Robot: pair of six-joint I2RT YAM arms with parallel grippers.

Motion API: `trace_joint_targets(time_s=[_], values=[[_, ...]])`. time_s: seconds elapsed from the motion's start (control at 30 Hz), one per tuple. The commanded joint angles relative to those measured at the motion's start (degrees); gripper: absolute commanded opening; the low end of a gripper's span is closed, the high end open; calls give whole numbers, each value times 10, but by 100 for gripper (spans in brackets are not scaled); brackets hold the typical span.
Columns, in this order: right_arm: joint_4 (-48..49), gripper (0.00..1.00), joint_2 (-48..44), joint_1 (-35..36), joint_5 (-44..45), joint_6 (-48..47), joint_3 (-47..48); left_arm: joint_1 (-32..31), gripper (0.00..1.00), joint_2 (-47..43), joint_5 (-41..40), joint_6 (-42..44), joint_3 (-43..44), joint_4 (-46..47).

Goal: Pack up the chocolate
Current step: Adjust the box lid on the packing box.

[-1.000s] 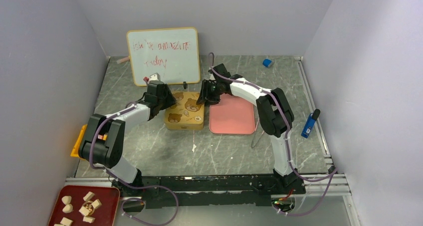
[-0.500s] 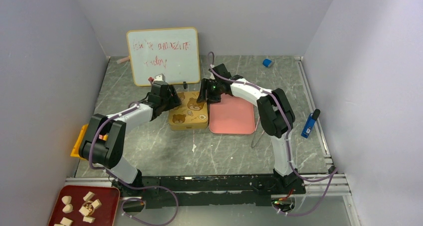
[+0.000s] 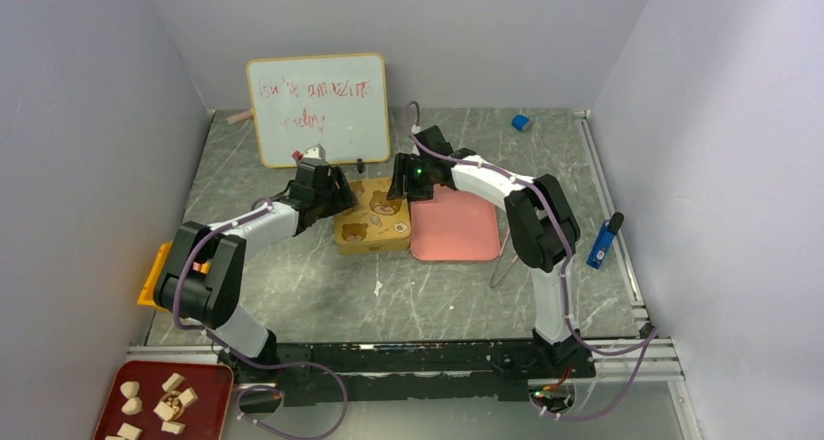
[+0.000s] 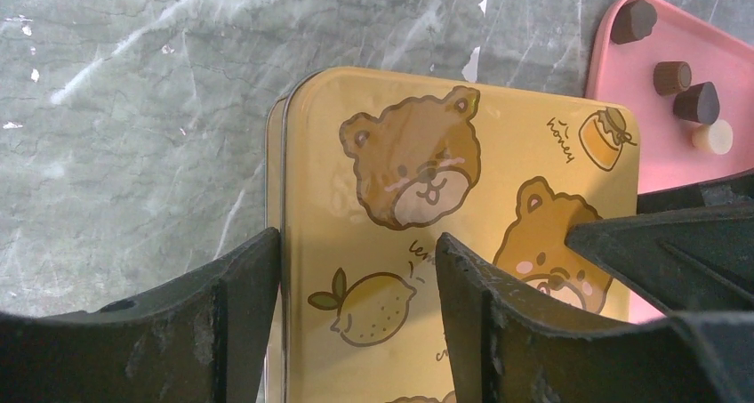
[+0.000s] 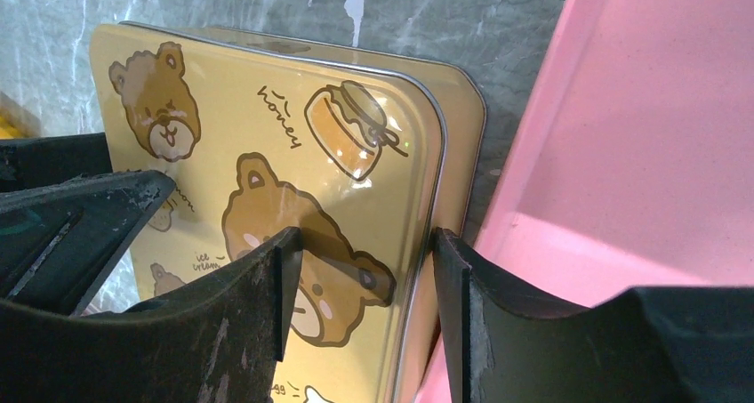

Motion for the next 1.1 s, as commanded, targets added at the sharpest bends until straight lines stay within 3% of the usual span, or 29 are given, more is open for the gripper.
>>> trace_joint_targets(time_s=[0.0, 0.6, 1.07], values=[[-36, 58, 6, 3, 49, -28, -9, -20, 66, -12, 78, -21, 17, -8], [-33, 59, -9, -27, 45, -60, 43, 44, 66, -12, 64, -3, 21, -29], [-83, 59, -57, -29, 79, -100, 84, 53, 67, -16, 63, 9, 56, -49]])
